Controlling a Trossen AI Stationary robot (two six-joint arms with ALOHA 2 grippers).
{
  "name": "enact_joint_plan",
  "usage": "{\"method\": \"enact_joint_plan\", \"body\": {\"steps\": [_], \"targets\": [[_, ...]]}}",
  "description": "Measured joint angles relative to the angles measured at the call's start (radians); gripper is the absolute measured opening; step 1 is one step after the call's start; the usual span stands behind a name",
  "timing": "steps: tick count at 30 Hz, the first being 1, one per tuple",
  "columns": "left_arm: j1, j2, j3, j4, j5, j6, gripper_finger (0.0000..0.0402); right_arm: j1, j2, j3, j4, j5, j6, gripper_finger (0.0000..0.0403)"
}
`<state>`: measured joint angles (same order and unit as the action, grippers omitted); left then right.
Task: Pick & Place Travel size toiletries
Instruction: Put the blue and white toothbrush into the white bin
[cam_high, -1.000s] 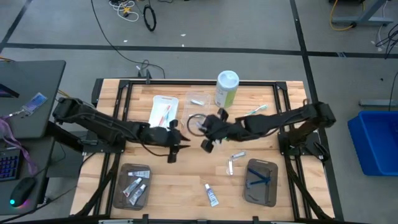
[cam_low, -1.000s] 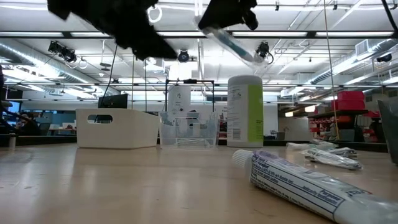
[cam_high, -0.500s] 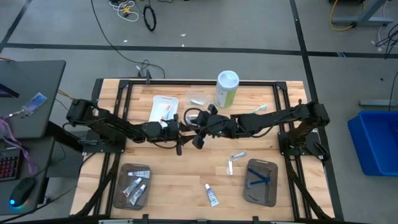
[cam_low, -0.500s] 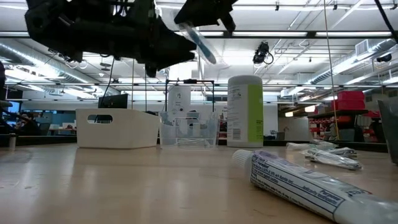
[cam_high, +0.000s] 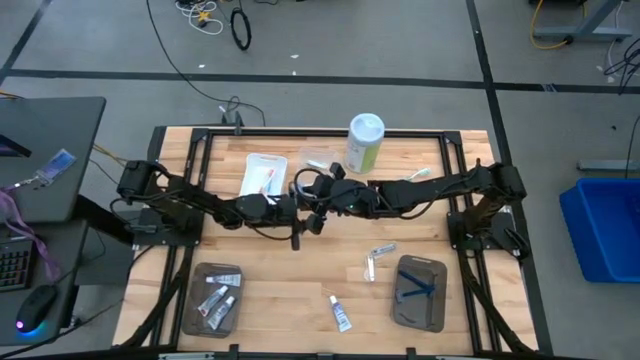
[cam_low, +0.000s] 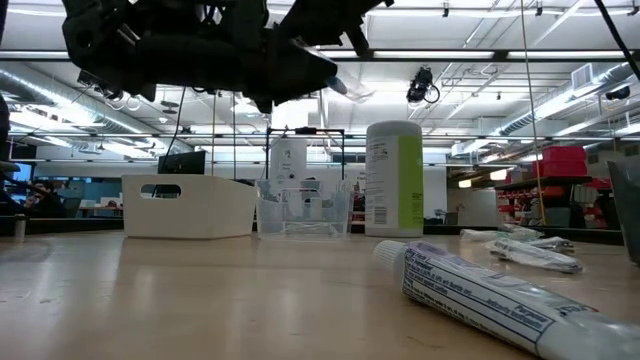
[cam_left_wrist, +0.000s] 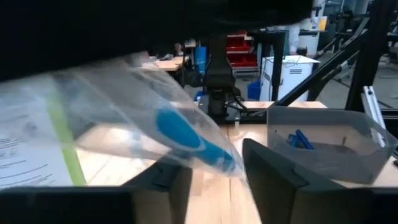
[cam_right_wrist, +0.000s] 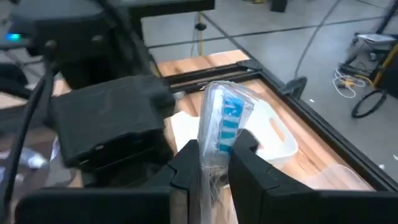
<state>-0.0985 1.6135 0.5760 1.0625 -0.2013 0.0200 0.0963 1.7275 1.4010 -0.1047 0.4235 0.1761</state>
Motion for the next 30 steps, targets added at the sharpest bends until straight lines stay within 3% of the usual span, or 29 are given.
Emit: {"method": "enact_joint_plan", "body": {"steps": [4, 7, 11, 17, 21, 25, 30], "targets": [[0.01, 0.0, 0.004, -0.001, -0.037, -0.039, 0.0081, -0.001, 0.0, 0.0, 0.004, -0.073, -0.039, 0.0071], [0.02, 0.0, 0.003, -0.024, -0.054, -0.065, 0.0035, -0.001, -0.002, 0.0, -0.01, -0.072, -0.024, 0.0071], [0.023, -0.001, 0.003, -0.07, -0.053, -0.115, 0.0031, -0.001, -0.005, 0.0, -0.052, -0.077, -0.027, 0.0078], [0.023, -0.002, 0.004, -0.218, -0.053, -0.167, 0.0034, 0.004, -0.002, 0.0, -0.251, -0.091, 0.025, 0.0138], [0.027, -0.049, 0.006, -0.382, -0.062, -0.198, 0.0028, 0.003, 0.0, -0.001, -0.381, -0.087, 0.122, 0.0173], [0.06, -0.192, 0.006, -0.589, -0.06, -0.215, 0.0027, 0.003, 0.0, -0.001, -0.445, -0.086, 0.16, 0.0188], [0.166, -0.407, 0.093, -1.131, -0.073, -0.307, 0.0034, 0.004, 0.0, -0.001, -0.466, -0.088, 0.161, 0.0192]]}}
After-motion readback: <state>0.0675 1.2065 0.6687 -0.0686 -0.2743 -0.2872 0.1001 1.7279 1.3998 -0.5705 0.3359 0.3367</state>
